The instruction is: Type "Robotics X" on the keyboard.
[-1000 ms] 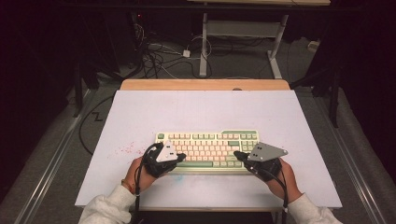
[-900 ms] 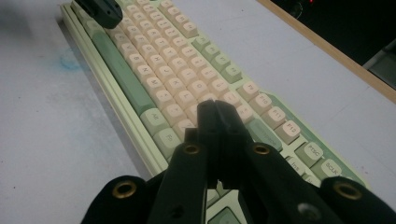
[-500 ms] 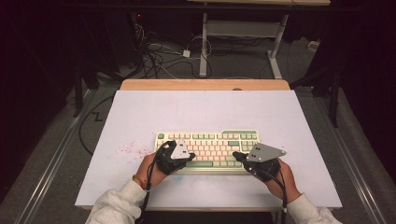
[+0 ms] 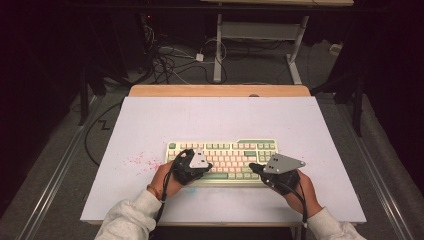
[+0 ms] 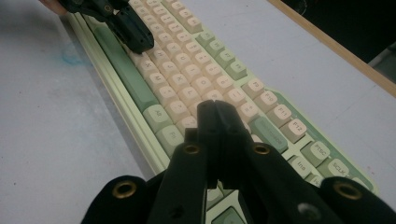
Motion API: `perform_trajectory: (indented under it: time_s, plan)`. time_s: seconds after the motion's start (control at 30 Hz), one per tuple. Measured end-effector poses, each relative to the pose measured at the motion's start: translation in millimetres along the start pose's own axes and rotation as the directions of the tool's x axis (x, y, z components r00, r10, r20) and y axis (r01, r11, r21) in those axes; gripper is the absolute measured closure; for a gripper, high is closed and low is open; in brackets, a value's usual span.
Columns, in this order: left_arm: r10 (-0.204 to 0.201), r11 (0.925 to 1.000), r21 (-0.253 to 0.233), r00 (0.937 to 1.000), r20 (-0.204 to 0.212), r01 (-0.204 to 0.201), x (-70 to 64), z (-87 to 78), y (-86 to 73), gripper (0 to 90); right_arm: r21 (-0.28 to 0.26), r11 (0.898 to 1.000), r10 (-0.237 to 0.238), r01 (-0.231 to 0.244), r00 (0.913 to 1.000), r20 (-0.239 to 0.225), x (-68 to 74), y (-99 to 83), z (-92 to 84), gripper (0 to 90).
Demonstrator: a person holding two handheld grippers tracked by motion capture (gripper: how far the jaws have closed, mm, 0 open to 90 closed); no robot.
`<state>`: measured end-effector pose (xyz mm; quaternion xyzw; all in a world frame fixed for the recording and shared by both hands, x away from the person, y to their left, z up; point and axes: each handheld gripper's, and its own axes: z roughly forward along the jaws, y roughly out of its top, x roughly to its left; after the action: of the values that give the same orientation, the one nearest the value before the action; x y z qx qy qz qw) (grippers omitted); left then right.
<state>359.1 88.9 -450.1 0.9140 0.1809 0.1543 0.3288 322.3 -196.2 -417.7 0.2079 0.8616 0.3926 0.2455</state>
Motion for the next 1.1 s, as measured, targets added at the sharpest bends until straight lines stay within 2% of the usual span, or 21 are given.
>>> perform_trajectory:
  time_s: [0.17, 0.23, 0.33, 0.5, 0.7, 1.1]
  plan:
    - [0.005, 1.0000, 0.006, 1.0000, 0.001, -0.005, -0.4, 1.6, 0.9, 87.4, 0.002, 1.000, -0.002, 0.002, 1.0000, -0.002, 0.3, -0.2, 0.5, 90.0]
    - [0.007, 0.9997, 0.024, 0.9999, 0.011, -0.007, -0.2, 3.5, 0.8, 87.6, 0.005, 1.000, -0.002, 0.002, 1.0000, -0.001, 0.3, -0.3, 0.9, 90.0]
    - [0.014, 0.9997, 0.020, 0.9999, 0.005, -0.014, -1.0, 3.2, 0.6, 87.6, 0.014, 1.000, -0.002, 0.002, 1.0000, 0.002, 0.0, -0.5, 2.0, 90.0]
    - [0.011, 0.9995, -0.030, 0.9996, -0.028, -0.011, 0.3, -8.2, 0.3, 87.5, 0.005, 1.000, 0.000, 0.000, 1.0000, 0.008, -1.2, 0.8, 0.7, 90.0]
    - [0.012, 0.9989, -0.045, 0.9989, -0.045, -0.014, 1.0, -14.1, -0.1, 87.4, -0.004, 1.000, 0.002, -0.002, 0.9998, 0.018, -2.7, 1.9, -2.1, 90.0]
    - [-0.018, 0.9962, -0.087, 0.9975, -0.069, 0.012, 8.7, -29.3, -7.5, 87.4, -0.006, 1.000, 0.006, -0.006, 0.9997, 0.023, -4.2, 1.5, -2.9, 90.0]
